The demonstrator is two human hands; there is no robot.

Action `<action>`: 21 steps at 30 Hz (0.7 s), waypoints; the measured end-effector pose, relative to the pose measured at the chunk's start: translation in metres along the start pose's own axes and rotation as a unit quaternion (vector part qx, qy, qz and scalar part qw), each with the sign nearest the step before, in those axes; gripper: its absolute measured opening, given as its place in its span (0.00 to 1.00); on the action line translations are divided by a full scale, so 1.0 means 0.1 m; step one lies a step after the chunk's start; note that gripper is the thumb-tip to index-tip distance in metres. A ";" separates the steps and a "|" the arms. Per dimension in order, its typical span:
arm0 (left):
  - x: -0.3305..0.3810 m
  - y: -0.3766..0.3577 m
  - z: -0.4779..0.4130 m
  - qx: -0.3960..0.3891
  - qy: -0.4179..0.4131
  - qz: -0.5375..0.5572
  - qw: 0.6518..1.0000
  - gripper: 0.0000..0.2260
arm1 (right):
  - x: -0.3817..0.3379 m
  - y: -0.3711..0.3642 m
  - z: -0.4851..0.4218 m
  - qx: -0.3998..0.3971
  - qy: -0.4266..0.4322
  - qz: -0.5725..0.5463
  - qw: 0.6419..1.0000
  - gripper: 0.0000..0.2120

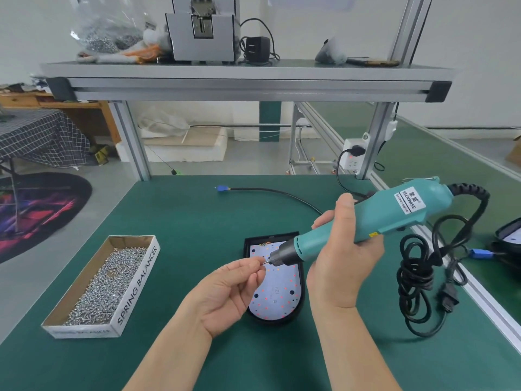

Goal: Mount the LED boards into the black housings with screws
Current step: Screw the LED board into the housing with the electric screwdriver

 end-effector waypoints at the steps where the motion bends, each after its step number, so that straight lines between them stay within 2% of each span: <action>1: -0.01 -0.01 0.00 0.000 -0.001 -0.002 1.000 0.06 | 0.01 0.00 0.00 -0.001 -0.002 0.003 1.000 0.13; 7: -0.01 -0.05 -0.01 -0.009 -0.057 -0.016 0.998 0.05 | 0.03 0.02 -0.02 0.023 -0.021 0.004 1.000 0.09; 14: -0.06 -0.08 -0.05 -0.017 -0.095 -0.016 0.995 0.08 | 0.22 0.12 -0.10 0.068 -0.072 -0.022 0.995 0.10; 17: -0.02 -0.06 -0.06 -0.032 -0.112 -0.066 0.991 0.16 | 0.22 0.06 -0.17 0.060 -0.063 -0.013 0.996 0.09; 19: 0.06 0.02 -0.08 -0.044 -0.120 -0.099 0.987 0.21 | 0.20 0.01 -0.24 0.052 -0.048 -0.007 0.997 0.12; 21: 0.18 0.19 -0.13 0.023 -0.157 -0.179 0.971 0.18 | 0.19 -0.03 -0.30 0.044 -0.035 0.001 0.998 0.13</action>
Point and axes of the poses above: each hand's wrist, its own z-axis away from the middle knuckle, its own y-axis out of the back of the hand, x = y × z, the point moved 6 cm from there along -z, towards the middle knuckle, and after that the axes turned 5 degrees about z, right-handed, at the moved point
